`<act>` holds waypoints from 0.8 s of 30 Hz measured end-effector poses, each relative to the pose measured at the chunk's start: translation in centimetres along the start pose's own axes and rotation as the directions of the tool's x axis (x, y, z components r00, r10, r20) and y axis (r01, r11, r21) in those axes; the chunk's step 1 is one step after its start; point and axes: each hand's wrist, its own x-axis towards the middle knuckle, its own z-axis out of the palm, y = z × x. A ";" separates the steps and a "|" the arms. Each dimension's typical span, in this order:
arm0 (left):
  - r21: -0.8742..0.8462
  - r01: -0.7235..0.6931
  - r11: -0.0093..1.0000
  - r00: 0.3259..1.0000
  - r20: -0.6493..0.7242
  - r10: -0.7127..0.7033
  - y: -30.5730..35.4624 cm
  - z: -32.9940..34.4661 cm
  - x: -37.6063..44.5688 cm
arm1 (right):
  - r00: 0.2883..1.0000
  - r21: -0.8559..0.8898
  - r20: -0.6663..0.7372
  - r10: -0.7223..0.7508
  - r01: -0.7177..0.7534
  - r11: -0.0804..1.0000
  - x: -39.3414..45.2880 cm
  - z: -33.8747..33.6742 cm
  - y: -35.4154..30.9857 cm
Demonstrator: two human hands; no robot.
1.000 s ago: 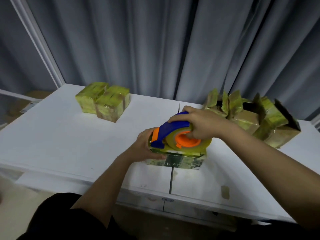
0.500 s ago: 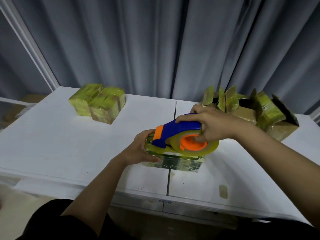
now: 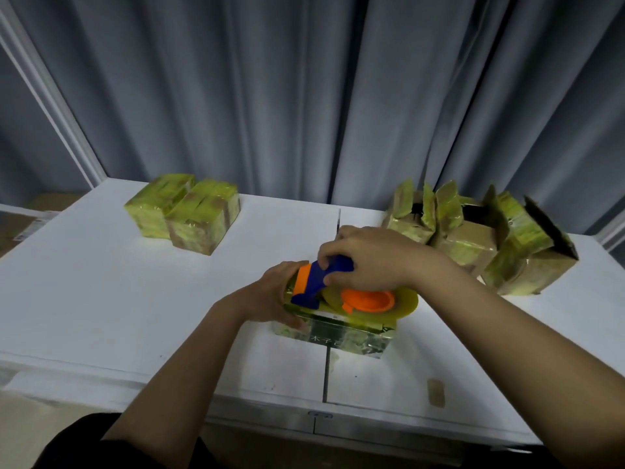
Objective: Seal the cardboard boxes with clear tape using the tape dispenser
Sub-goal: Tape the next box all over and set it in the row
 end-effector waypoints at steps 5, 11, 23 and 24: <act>0.046 0.047 0.998 0.999 0.022 -0.048 0.6 -0.1 0.3 | 0.990 -0.034 0.142 0.018 -0.013 0.999 0.6 -1.1 0.2; -0.016 0.018 1.000 0.999 -0.029 -0.018 0.3 0.2 -0.6 | 0.980 -0.243 0.198 0.021 0.028 0.970 -0.6 -1.9 0.2; 0.095 0.115 0.989 0.990 0.068 -0.122 0.4 -0.2 -0.1 | 0.986 -0.132 0.120 0.119 -0.103 0.986 -7.7 -2.5 3.9; 0.133 0.119 0.984 0.988 0.084 -0.131 0.7 -0.3 0.0 | 0.988 -0.104 0.111 0.110 -0.098 0.990 -8.1 -2.0 4.1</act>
